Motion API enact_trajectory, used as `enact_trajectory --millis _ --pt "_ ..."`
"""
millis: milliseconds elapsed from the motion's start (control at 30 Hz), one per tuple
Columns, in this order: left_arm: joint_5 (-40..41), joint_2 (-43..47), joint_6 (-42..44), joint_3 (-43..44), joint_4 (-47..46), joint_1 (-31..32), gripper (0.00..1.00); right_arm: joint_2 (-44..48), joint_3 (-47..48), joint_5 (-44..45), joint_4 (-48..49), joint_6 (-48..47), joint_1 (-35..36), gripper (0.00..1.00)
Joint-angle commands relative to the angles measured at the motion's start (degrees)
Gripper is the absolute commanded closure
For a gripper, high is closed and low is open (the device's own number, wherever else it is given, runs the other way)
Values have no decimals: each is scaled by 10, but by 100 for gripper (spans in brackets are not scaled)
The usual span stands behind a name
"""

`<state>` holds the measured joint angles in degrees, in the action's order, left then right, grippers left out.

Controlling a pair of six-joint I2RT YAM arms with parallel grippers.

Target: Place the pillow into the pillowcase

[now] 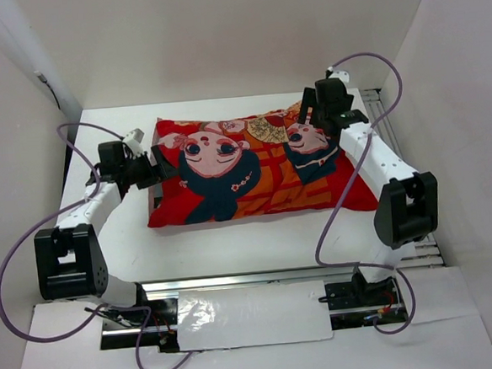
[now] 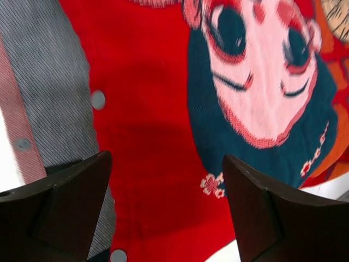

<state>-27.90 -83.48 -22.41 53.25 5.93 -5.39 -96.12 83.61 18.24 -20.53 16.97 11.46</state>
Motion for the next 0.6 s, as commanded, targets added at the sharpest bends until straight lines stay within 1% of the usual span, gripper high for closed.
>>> enact_trajectory --millis 0,67,100,133,167,267,333,433,500,567 --pt "-27 6 18 -3 -51 6 7 36 -32 9 1 17 14 5" --pt "-27 -6 18 -3 -44 6 14 45 -42 14 -5 22 21 5" --pt "-27 -18 18 4 -44 12 19 52 -49 14 -11 22 21 5" --pt "-27 -19 25 11 -39 12 26 58 -50 20 -16 22 26 5" --pt "-27 -24 26 11 -39 12 37 64 -55 25 -16 22 26 5" --pt "-22 -24 26 17 -39 12 45 69 -66 25 -16 22 31 5" --pt "-16 -24 32 22 -32 12 43 74 -66 20 -16 22 31 5" --pt "4 -32 38 37 -11 12 28 80 -72 20 -16 22 31 6" --pt "4 -48 38 37 -11 17 25 86 -72 20 -22 22 31 6" --pt "10 -56 43 42 -11 17 25 86 -72 20 -22 22 31 6"
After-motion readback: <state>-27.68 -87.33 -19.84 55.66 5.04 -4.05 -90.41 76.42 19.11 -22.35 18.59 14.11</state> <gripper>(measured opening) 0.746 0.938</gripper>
